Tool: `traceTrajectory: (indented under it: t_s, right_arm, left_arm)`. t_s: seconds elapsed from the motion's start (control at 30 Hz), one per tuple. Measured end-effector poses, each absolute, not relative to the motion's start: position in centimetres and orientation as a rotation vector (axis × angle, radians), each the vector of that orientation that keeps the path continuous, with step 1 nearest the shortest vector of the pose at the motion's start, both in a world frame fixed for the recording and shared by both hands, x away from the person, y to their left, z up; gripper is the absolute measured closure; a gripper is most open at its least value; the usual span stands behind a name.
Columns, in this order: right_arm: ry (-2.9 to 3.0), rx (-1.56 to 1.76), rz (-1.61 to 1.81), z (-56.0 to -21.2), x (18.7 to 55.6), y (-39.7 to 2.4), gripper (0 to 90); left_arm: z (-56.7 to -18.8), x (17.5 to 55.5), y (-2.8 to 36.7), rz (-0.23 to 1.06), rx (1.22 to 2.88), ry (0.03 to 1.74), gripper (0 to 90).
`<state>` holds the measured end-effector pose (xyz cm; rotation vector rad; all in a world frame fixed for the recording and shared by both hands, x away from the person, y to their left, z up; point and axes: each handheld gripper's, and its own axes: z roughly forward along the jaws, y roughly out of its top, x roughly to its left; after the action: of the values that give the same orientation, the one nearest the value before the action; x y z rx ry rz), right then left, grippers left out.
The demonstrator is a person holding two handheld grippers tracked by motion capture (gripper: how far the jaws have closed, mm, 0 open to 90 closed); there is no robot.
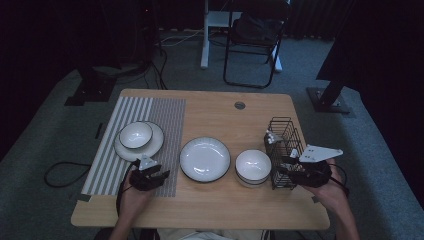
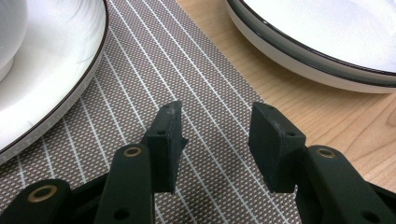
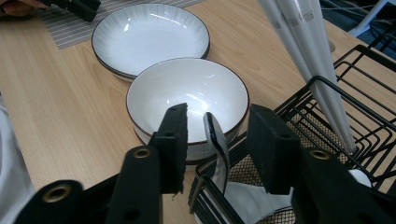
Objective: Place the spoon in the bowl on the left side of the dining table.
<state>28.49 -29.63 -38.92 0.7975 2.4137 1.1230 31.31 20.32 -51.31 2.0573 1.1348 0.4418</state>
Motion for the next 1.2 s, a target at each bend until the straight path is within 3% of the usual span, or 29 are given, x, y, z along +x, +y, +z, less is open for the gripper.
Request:
traceTrajectory:
  t_s: [0.37,0.6,0.77,1.2]
  right_arm:
    - [2.384,0.828,1.110,-39.05,28.77,-30.35,76.5]
    - [2.377,0.837,1.076,-39.44,28.81,-30.51,77.9]
    - [2.367,0.836,1.073,-39.67,28.89,-30.56,84.3]
    - [2.344,0.803,1.087,-39.87,28.50,-30.63,85.0]
  left_arm:
    - [-51.40,31.30,20.15,0.440,2.068,1.131,55.5]
    - [-51.49,31.30,20.10,0.435,2.069,1.133,55.5]
    - [-51.59,31.31,20.07,0.435,2.074,1.134,55.5]
    - [-51.71,31.34,20.05,0.431,2.078,1.133,55.5]
